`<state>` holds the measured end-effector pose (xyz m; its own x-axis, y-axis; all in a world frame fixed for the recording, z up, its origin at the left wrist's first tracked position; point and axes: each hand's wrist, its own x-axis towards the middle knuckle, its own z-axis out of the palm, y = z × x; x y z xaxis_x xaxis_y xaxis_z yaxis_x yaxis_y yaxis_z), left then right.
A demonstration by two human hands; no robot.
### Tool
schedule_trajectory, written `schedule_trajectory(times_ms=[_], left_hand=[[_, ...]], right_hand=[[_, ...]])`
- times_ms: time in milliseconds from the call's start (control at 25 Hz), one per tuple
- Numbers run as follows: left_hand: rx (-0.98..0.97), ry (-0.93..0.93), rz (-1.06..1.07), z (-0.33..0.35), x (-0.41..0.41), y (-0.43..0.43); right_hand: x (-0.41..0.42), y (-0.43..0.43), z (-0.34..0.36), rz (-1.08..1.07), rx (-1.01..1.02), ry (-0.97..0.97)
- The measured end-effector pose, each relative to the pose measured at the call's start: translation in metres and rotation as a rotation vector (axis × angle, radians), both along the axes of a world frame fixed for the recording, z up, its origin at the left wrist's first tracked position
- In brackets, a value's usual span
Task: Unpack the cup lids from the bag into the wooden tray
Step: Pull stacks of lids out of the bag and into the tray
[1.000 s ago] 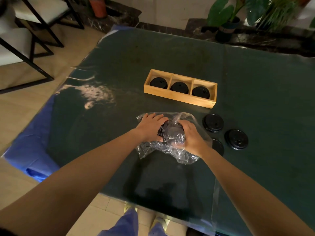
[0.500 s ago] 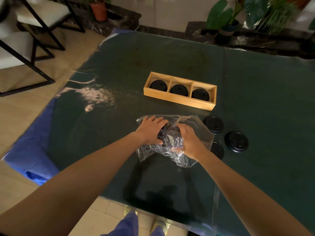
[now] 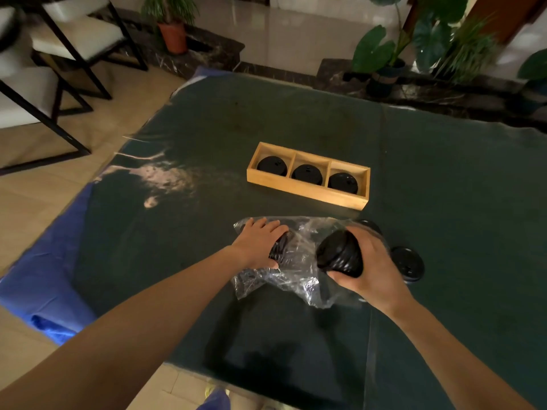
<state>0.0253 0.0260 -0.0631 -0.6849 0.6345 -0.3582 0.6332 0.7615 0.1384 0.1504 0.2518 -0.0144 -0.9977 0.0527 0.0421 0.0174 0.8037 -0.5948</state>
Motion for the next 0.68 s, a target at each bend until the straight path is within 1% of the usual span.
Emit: schedule_trajectory(times_ms=[80, 160, 240, 320, 400, 480, 680], left_hand=[[-0.003, -0.004, -0.011, -0.001, 0.003, 0.0], [0.004, -0.003, -0.01, 0.0, 0.004, 0.0], [0.004, 0.003, -0.009, 0.002, 0.004, 0.002], [0.004, 0.009, -0.012, 0.004, 0.005, 0.003], [0.003, 0.014, -0.029, 0.005, 0.006, 0.003], [-0.006, 0.001, -0.057, 0.005, 0.006, 0.004], [0.053, -0.066, -0.041, 0.001, -0.014, 0.011]], right_hand=[[0.007, 0.008, 0.028, -0.003, -0.047, 0.005], [0.0, 0.011, 0.058, 0.025, -0.162, 0.027], [-0.027, 0.009, 0.084, 0.029, -0.266, 0.092], [-0.072, 0.003, 0.095, 0.023, -0.355, 0.144], [-0.126, -0.006, 0.087, -0.005, -0.426, 0.138], [-0.178, -0.021, 0.065, -0.04, -0.468, 0.095], [-0.276, -0.067, -0.011, -0.123, -0.489, 0.056]])
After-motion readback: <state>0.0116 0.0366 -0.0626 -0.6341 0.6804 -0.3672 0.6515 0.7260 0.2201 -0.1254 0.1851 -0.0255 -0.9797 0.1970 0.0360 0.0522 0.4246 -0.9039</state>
